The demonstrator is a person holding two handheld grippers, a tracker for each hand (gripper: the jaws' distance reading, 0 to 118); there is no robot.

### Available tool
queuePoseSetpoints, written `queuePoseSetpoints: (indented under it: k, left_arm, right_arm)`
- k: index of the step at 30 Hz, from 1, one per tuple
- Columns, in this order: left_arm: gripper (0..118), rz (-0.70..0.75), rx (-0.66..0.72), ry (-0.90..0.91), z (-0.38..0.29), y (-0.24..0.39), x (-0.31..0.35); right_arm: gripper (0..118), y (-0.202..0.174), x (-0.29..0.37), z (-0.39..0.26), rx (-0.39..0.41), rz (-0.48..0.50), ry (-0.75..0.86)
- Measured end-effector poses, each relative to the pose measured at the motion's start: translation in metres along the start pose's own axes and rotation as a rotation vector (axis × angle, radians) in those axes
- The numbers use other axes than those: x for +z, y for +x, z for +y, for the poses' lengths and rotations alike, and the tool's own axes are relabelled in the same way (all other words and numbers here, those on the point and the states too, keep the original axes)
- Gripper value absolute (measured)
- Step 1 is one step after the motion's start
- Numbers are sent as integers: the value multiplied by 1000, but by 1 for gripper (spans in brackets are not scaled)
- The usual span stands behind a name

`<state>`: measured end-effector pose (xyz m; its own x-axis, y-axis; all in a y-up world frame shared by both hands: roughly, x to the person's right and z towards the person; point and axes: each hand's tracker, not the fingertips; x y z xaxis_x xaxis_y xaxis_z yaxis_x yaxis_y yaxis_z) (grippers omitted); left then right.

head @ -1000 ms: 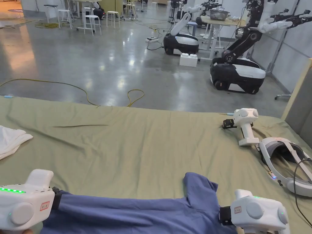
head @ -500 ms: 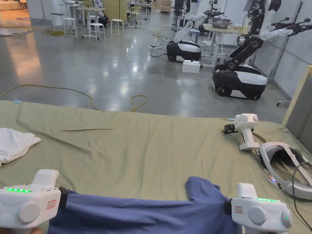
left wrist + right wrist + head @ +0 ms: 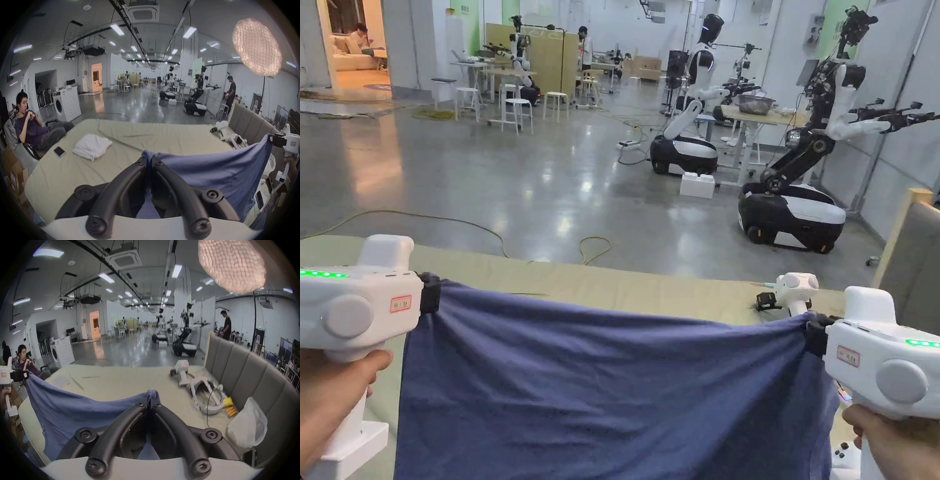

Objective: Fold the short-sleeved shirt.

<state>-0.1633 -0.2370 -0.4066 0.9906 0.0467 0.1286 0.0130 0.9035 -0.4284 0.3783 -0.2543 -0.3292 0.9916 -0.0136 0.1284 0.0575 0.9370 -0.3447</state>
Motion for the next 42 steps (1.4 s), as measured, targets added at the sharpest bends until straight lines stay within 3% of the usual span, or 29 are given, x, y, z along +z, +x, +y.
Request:
queuePoseSetpoints:
  k: [9,24,28,33,42]
  left_arm:
    - [6,10,-16,131,94,-8,23]
    - [6,78,-37,256,203,-9,16]
    - [6,93,-39,254,193,-8,5]
    - [6,84,-48,202,153,-9,-16]
    - [6,22,15,69,28,-19,-14]
  right_arm:
    - [3,-15,42,95,34,-29,166]
    - [3,-40,22,211,97,-85,333]
    - [3,-44,3,205,132,-93,341]
    - [3,-39,-15,164,108,-75,287]
    - [3,-28,-1,48,125,-62,159]
